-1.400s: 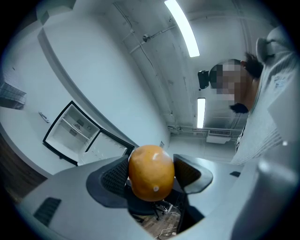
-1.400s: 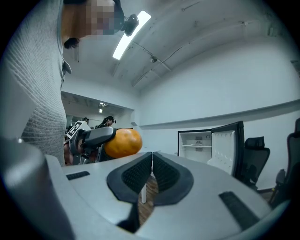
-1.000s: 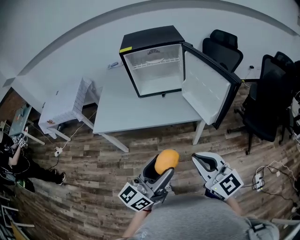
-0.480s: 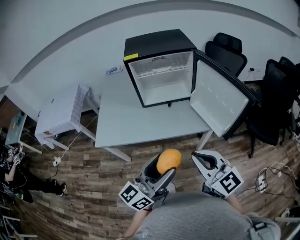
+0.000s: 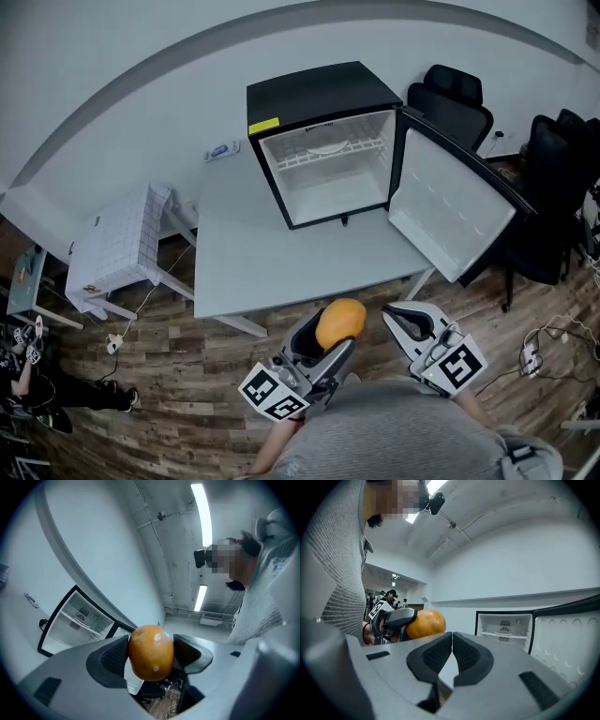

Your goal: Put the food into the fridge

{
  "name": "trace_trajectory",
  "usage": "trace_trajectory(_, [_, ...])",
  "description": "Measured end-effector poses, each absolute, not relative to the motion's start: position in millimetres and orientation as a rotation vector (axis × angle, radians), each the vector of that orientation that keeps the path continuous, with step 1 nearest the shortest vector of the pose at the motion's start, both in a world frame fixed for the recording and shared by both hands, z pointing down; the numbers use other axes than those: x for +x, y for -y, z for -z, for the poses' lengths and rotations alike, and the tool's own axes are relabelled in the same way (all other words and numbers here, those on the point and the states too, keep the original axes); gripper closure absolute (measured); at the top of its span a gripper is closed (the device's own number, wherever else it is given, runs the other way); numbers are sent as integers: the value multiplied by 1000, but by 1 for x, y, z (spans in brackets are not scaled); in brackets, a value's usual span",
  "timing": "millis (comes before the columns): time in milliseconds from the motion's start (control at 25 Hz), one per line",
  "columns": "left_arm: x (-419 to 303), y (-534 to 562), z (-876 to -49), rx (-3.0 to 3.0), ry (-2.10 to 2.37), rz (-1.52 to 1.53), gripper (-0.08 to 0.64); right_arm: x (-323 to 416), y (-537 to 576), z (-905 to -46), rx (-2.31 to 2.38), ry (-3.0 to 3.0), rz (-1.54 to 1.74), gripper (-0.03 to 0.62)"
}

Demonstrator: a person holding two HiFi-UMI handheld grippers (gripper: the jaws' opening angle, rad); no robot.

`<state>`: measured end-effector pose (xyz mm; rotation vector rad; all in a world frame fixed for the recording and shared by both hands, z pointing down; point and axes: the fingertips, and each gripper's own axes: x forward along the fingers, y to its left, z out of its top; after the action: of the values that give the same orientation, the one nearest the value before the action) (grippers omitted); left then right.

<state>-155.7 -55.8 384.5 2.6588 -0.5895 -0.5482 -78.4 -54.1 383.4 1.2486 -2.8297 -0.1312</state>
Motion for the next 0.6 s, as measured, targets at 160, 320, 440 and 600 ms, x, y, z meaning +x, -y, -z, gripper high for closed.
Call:
trace_trajectory(160, [-153,66,-388,2672,554,538,252,-77,64,-390,1272,2802,93,578])
trace_trajectory(320, [-151,74,-395,2674,539,524,252,-74,75,-399,1278,2775,76,580])
trace_trajectory(440, [-150,81,-396,2676,541,521,252,-73,84,-399,1272,2775,75,578])
trace_trajectory(600, [-149,95,-395,2679,564,521,252,-71,102,-398,1254,2782,83,580])
